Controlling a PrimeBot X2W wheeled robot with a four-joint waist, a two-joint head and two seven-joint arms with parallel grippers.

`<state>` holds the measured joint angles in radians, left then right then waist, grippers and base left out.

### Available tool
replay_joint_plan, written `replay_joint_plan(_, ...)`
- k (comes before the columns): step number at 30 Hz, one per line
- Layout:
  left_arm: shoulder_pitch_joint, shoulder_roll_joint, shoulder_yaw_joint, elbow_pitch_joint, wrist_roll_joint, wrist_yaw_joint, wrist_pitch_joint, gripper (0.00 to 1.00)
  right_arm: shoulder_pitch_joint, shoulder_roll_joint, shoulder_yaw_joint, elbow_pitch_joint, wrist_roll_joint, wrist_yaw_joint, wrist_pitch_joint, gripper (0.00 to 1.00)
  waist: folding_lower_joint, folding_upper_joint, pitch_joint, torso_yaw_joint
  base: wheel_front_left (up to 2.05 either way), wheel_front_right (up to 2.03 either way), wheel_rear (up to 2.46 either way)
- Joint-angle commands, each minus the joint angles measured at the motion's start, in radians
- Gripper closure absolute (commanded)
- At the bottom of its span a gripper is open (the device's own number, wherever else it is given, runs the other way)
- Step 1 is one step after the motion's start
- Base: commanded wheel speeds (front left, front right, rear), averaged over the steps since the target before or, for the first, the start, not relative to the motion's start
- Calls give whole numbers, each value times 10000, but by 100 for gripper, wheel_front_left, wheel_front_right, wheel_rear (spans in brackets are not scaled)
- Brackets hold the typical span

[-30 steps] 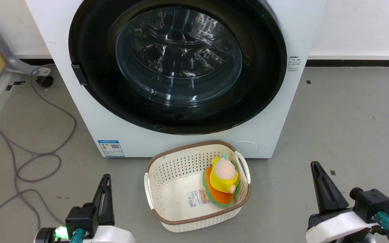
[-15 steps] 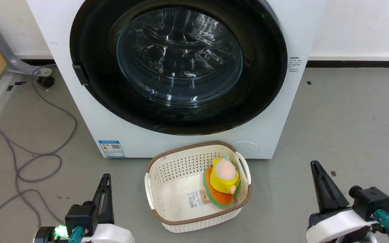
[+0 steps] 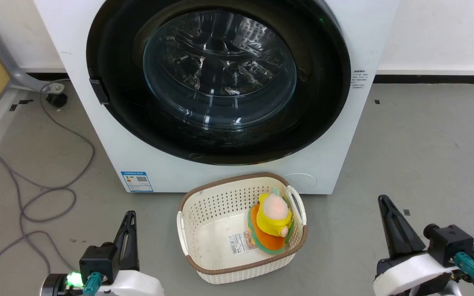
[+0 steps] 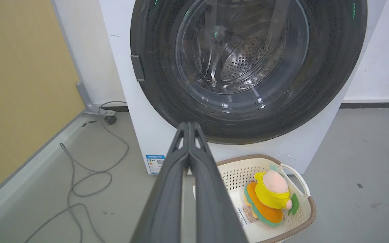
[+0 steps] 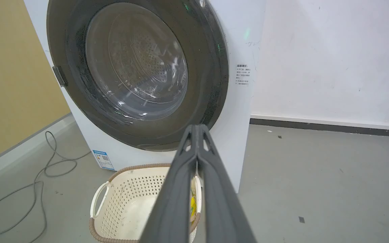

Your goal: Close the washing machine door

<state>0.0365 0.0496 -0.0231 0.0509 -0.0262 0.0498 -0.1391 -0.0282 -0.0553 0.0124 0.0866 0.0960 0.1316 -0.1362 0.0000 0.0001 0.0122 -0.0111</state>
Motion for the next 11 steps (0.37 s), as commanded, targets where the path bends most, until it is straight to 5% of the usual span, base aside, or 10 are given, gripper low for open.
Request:
replay_joint_plan(1,-147,3,29,-69,106,-23,93,100,137,25,-14,-92,-61,-5,63,100,0,-1,-3,3,0,0,0)
replay_joint_plan(11,-181,4,61,-138,130,-98,298,100,160,29,-32,-214,-203,-5,268,100,0,-1,-22,20,0,0,0)
